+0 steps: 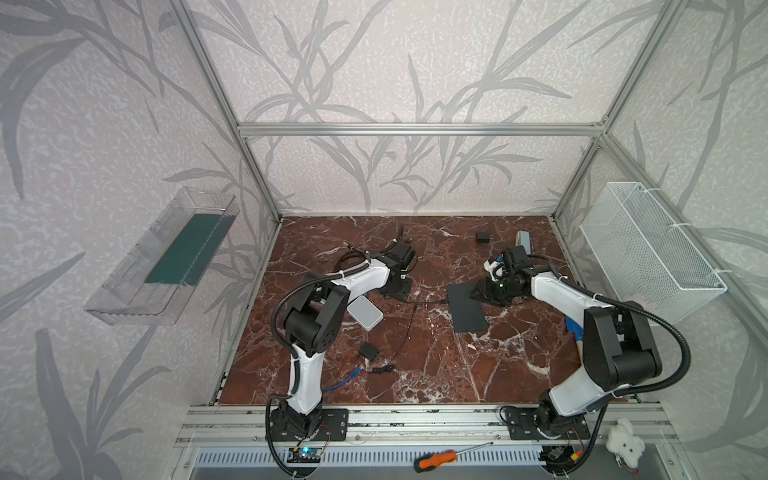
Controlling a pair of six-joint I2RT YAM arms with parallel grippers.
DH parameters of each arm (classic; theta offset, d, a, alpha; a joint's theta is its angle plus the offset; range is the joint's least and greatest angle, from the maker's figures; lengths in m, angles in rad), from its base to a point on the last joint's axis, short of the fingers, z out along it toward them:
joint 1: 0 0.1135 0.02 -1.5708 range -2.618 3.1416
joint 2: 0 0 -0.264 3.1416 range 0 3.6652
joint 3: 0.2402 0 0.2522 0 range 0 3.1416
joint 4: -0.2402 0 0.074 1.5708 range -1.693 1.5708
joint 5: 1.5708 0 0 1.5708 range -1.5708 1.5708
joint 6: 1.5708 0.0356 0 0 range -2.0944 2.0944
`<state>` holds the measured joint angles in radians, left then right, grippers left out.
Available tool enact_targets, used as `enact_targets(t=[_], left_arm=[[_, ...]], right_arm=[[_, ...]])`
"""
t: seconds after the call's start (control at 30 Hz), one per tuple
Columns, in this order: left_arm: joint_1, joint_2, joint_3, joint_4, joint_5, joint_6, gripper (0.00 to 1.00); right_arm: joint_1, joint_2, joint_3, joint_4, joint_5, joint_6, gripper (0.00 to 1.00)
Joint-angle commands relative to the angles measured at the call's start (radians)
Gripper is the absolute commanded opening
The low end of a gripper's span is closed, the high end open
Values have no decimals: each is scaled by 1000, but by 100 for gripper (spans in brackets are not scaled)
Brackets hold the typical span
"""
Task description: Insert the plug into the switch port
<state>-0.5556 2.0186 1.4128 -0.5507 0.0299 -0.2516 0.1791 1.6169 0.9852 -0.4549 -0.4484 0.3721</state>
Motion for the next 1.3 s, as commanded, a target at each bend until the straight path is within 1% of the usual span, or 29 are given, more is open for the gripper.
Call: enact_targets(t=[0.0,0.07,0.13,0.2,0.3,0.43,0.47,0.53,0.73,0.87,1.0,1.13,1.27], left_arm=[[3,74,72,-41,37,-62,51],[3,103,112,-46,35,-58,51],[3,106,132,-17,33,-44,51],[3,111,178,-19,4,-22,51],[4,115,279,-69,-97,24,51],[26,113,386,-176,-303,52,51],[38,109,398,-209,-343,43,51],[66,86,375,-240,-366,18,51],[136,1,203,-286,-325,-46,49],[189,-33,73,-222,-228,-108,49],[207,-19,35,-152,-192,-115,50],[229,24,48,-100,-129,-134,50],[231,33,53,-73,-133,-159,47]], right_arm=[[2,-31,12,-22,19,0,47],[2,-40,8,-22,24,2,47],[2,-54,-2,-19,33,4,47],[2,-60,-5,-19,38,4,47],[2,-58,-2,-21,41,2,47],[2,-55,8,-32,37,-6,47],[2,-55,10,-35,37,-11,47],[2,-55,15,-40,39,-17,47],[2,-45,27,-42,33,-26,47],[2,-36,38,-44,27,-34,47],[2,-23,44,-52,24,-42,47],[2,-11,56,-58,17,-47,47],[2,-4,69,-64,15,-50,47]])
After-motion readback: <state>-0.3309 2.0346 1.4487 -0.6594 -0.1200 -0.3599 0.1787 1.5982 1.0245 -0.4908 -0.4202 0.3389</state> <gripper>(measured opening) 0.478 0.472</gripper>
